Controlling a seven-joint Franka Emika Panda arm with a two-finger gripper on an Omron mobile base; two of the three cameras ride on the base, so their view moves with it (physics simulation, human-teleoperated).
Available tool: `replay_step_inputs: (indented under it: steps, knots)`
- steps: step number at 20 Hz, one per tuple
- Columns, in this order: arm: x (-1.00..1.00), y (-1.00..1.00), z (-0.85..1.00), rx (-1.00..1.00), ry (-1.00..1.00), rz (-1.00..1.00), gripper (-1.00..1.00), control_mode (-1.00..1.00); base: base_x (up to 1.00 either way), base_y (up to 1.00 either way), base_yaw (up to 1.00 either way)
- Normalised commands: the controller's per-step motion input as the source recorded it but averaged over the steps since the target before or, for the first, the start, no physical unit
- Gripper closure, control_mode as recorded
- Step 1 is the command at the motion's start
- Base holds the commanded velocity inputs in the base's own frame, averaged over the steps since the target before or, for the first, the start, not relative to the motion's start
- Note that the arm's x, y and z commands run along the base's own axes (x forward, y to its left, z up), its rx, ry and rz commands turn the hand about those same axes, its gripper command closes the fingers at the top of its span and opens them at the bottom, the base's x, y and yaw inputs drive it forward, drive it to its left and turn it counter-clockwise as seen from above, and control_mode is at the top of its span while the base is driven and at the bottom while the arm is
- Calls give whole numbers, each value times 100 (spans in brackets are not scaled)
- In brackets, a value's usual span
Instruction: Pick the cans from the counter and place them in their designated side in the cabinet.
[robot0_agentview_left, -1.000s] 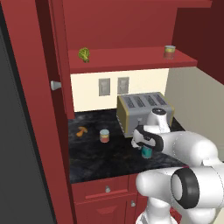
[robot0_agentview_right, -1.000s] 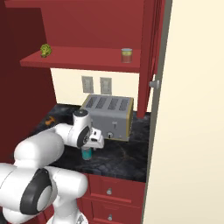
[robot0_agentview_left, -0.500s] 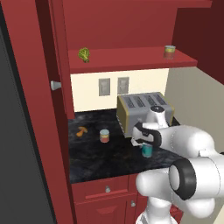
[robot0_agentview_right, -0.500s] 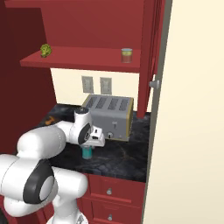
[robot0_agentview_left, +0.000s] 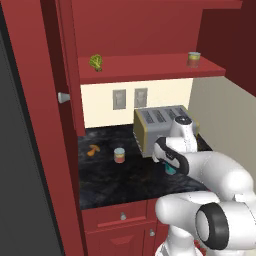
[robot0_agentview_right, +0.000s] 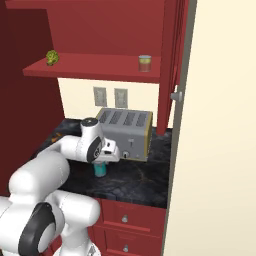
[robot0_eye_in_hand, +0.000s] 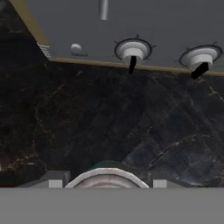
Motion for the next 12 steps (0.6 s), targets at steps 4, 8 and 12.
replay_step_inputs:
  steps: [4, 8, 12]
  knots:
    - [-19, -17, 33, -1, -10, 4, 100, -100, 0, 0, 0]
    - [-21, -17, 30, 0, -6, 5, 100, -100, 0, 0, 0]
    - [-23, -18, 28, -1, -4, 6, 100, -100, 0, 0, 0]
